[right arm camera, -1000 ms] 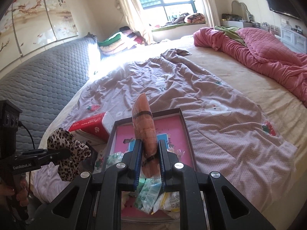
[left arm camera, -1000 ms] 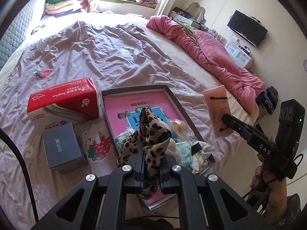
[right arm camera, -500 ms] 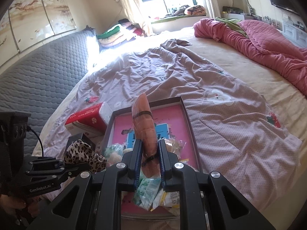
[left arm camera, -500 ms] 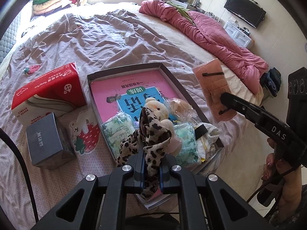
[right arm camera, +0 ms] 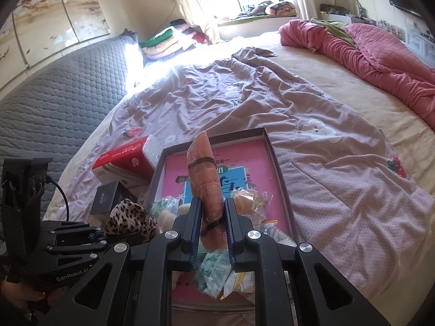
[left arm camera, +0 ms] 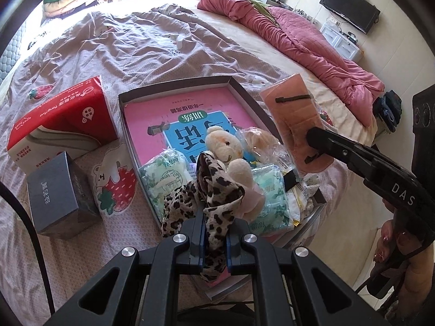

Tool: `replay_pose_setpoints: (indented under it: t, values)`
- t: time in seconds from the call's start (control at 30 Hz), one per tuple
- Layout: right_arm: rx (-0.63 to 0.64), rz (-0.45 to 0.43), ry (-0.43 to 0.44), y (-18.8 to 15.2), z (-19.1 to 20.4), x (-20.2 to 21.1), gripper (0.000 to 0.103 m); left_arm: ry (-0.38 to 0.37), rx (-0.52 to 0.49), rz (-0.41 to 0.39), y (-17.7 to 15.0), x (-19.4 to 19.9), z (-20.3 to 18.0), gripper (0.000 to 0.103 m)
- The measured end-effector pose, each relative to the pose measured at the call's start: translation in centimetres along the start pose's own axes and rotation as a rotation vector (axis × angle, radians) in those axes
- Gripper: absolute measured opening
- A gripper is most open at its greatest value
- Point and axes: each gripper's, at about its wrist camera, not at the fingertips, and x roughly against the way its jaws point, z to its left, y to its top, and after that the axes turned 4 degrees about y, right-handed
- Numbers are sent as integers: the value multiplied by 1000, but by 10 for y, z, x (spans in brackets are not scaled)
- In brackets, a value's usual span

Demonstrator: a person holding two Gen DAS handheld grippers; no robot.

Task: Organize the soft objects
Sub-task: 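Carry the scrunchie and pink sausage plush over the pink book tray, then lower the scrunchie and sausage plush onto the tray and open both tools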

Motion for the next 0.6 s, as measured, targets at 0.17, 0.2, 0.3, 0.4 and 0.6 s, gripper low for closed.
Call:
replay_pose_setpoints:
  t: [0.17,0.2,0.3,0.4,0.6]
  values:
    - [-40,63,-13,-7,-4,-21,19,-9,2,24,-1,-10,0,11]
    - [-49,67,-15,-9,-5,-24,19,-11,4,30,-2,-12,1,11]
    - [-89,72,-8,-10,-12,-30,19,-25,14,36,-3,-15,2,11]
    - [-104,83,-26,-10,-17,-33,20,-34,26,39,-3,-17,3,11]
    - [-103,112,-47,-11,-20,-44,20,-42,28,44,-3,-20,4,11]
